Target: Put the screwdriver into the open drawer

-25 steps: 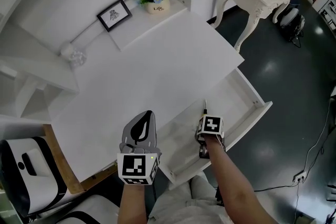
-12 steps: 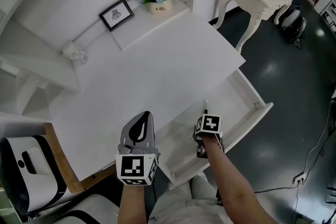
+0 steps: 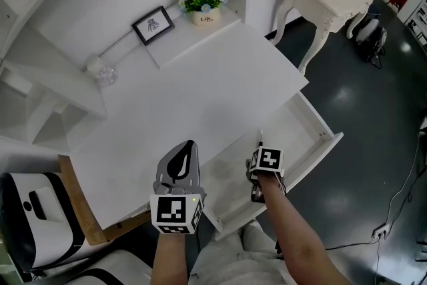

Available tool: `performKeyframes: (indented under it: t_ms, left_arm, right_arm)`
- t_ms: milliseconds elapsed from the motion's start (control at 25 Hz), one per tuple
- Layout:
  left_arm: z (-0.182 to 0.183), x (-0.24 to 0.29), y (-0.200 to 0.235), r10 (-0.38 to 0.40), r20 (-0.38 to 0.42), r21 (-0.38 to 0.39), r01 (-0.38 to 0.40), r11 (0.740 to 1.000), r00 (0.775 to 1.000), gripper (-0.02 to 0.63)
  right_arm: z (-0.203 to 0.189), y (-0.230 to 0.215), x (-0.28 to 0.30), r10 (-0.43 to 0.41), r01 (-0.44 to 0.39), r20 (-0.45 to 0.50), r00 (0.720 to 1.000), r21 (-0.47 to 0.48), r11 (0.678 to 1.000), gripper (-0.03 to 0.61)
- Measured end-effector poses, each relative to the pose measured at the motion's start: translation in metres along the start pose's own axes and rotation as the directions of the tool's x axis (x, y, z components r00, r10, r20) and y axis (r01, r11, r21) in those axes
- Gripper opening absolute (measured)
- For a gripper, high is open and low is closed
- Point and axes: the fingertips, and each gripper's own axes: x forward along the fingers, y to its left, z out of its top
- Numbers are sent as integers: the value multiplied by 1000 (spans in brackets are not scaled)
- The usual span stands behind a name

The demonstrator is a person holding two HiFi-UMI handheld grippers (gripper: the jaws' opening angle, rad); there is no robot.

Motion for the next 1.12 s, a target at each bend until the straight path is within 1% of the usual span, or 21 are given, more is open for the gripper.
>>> performKeyframes:
  t_ms: [320, 400, 480, 520, 680, 720, 760, 840, 1120]
  left_arm:
    - [22, -8, -10, -14, 52, 18, 13, 1000, 999, 9]
    - [28, -11, -12, -17, 63, 22, 16, 1000, 998, 9]
    - [34, -13, -13, -19, 76, 26, 17, 1000, 997, 9]
    - [37, -14, -14, -20, 83, 29, 17, 999, 996, 9]
    - [46, -18, -16, -23, 103, 35, 20, 999, 994, 9]
    - [47, -19, -17, -25, 108, 36, 21, 999, 994, 9]
    - [49, -20, -17, -27, 112, 38, 23, 999, 993, 9]
    - [53, -22, -19, -32, 122, 42, 27, 999, 992, 9]
    - [69, -30, -23, -40, 159, 61, 31, 998, 986, 9]
  right_arm:
    - [1, 5, -29, 20, -19, 30, 999, -51, 999, 282]
    - [2, 6, -36, 20, -17, 43, 999, -60, 998, 270]
    - [5, 5, -45, 12, -8, 67, 998, -70, 998, 242]
    - [7, 4, -50, 5, 2, 83, 997, -76, 997, 218]
    - [15, 4, -71, -33, 52, 144, 989, -127, 991, 70]
    - [17, 4, -76, -38, 61, 159, 987, -143, 988, 57]
    - [19, 5, -81, -41, 69, 175, 984, -159, 985, 24]
    - [23, 9, -91, -36, 75, 205, 978, -186, 980, 9]
    - [38, 25, -131, 3, 84, 318, 948, -258, 963, 8]
